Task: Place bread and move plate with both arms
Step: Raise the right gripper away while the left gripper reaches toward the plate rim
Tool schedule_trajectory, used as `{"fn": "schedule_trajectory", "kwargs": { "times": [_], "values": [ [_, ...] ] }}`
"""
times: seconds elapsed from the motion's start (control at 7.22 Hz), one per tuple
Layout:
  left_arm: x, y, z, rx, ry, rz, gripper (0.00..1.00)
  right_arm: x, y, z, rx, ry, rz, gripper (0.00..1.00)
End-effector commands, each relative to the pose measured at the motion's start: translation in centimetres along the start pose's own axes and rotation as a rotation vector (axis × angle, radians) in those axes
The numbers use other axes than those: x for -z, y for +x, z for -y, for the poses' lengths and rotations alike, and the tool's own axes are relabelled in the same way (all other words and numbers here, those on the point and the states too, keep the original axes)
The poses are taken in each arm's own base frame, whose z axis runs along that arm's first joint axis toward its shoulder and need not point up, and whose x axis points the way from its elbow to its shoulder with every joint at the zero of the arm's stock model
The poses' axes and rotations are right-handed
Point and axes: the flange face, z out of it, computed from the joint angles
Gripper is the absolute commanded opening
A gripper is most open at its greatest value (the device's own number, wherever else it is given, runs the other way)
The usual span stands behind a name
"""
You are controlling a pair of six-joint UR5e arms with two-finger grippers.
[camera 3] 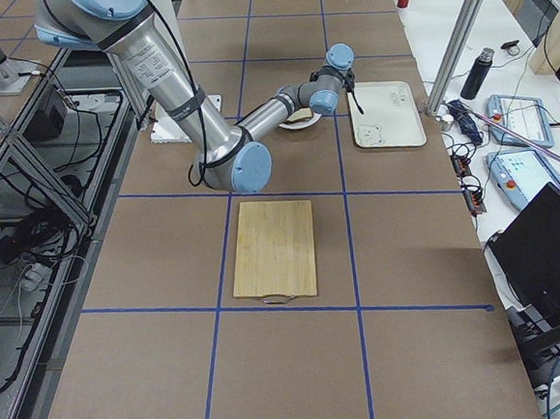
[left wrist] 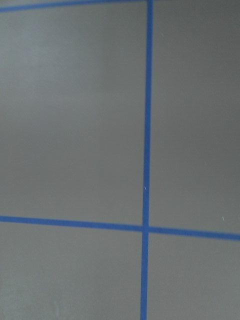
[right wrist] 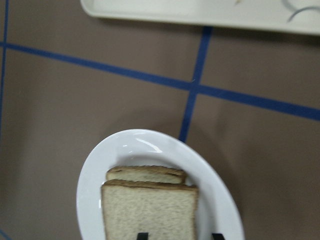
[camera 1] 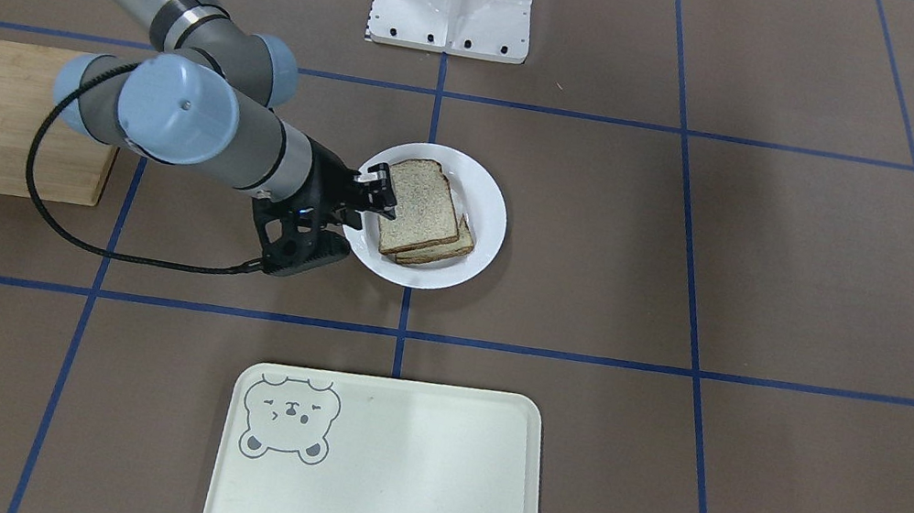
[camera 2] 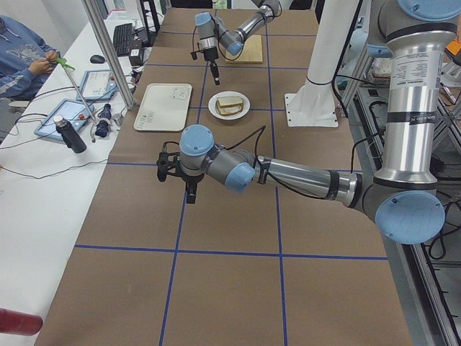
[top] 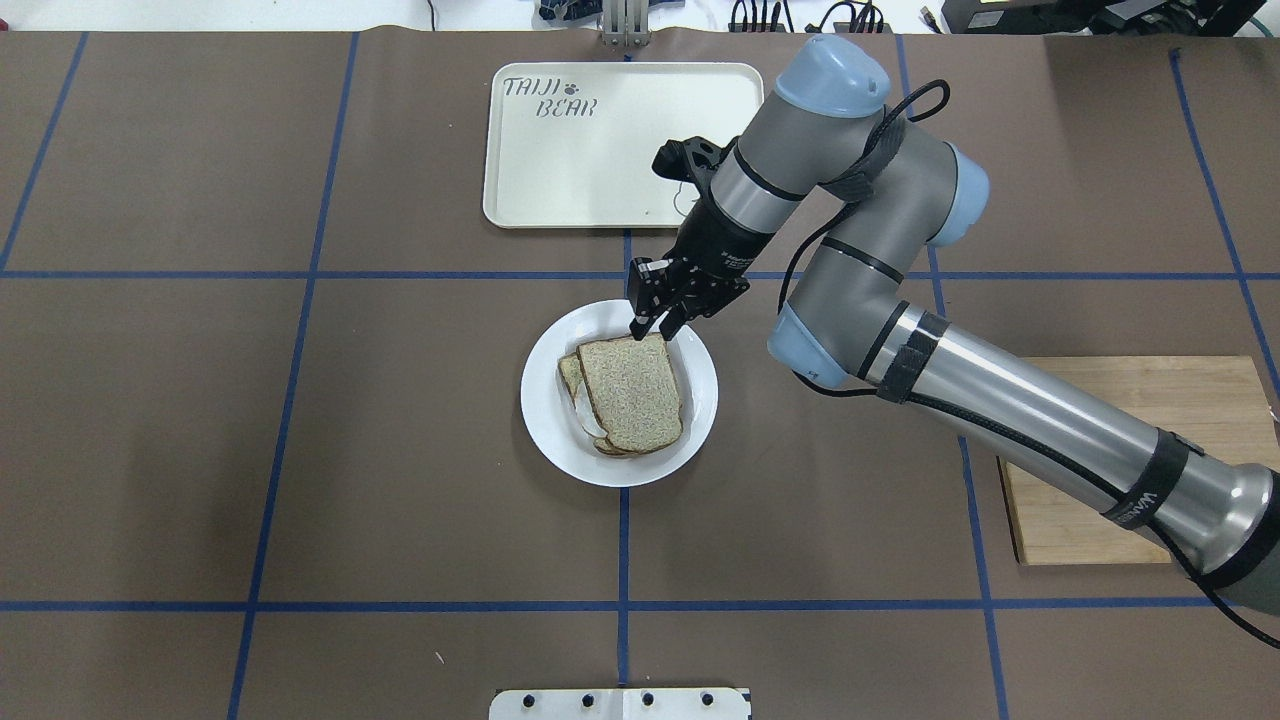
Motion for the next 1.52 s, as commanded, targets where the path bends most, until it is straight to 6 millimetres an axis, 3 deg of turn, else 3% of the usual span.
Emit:
{"fn": "schedule_trajectory", "kwargs": {
  "times": [0.0,0.28,0.42,0.55,0.83,0.97,1.11,1.38],
  "values": [
    [-3.4,9.0,-1.4,0.047,-0.059,-0.12,0.99,8.2,8.3,0.5,-0.124,0.146,-0.1,0.59],
    [-4.9,14.7,-3.4,0.059,-0.106,-0.154,0.99,12.4,13.3,-0.7,-0.175,0.211,-0.151,1.0],
    [-6.7,19.2,-3.8,0.09,-0.117,-0.167,0.99,14.0,15.8,-1.0,-0.162,0.227,-0.172,1.0],
    [-9.3,22.6,-5.7,0.093,-0.146,-0.173,0.98,15.1,19.1,-1.8,-0.175,0.233,-0.201,1.0],
    [-15.0,30.3,-11.2,0.157,-0.123,-0.254,0.98,18.7,27.2,-4.3,-0.121,0.243,-0.276,1.0],
    [-16.9,33.4,-12.7,0.2,-0.119,-0.293,0.98,20.7,29.9,-5.3,-0.103,0.254,-0.301,1.0],
    [-18.4,34.2,-13.9,0.226,-0.108,-0.339,0.98,21.8,31.6,-5.9,-0.094,0.249,-0.324,1.0],
    [-22.6,32.4,-14.9,0.285,-0.07,-0.449,0.94,24.6,34.0,-6.3,-0.081,0.243,-0.365,1.0]
  ]
}}
